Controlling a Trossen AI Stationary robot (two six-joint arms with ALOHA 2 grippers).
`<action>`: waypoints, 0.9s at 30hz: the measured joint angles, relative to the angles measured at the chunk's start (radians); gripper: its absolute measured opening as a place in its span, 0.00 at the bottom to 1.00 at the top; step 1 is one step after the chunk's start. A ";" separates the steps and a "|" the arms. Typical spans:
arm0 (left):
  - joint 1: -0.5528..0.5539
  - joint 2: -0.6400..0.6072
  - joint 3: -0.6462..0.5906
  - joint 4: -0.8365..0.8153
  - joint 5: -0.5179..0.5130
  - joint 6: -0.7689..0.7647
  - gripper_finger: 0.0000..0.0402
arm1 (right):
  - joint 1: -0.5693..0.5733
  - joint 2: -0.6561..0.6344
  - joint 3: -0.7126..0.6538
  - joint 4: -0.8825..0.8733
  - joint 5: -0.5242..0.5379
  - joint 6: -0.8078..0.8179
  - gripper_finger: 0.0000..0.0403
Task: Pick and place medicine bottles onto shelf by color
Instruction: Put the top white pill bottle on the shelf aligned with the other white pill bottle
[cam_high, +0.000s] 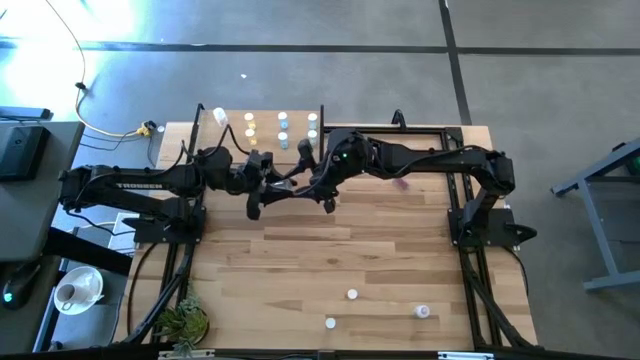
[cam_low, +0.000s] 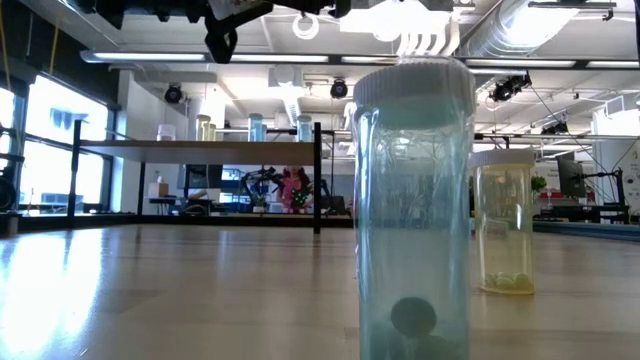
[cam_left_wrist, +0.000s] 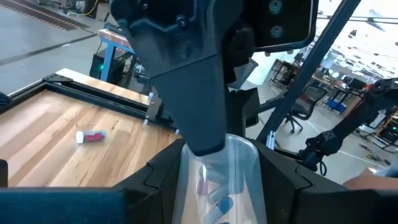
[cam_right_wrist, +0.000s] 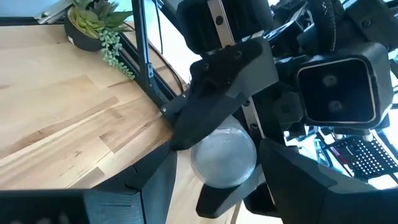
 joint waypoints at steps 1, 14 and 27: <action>0.000 0.000 0.000 0.000 0.000 0.000 0.35 | 0.000 0.000 0.000 0.000 0.004 0.000 0.55; 0.000 0.000 0.000 0.014 0.001 -0.001 0.35 | 0.013 0.000 0.000 0.002 0.032 0.000 0.48; 0.000 0.000 0.000 0.012 0.002 0.011 0.36 | 0.019 0.000 0.000 0.000 0.035 -0.001 0.33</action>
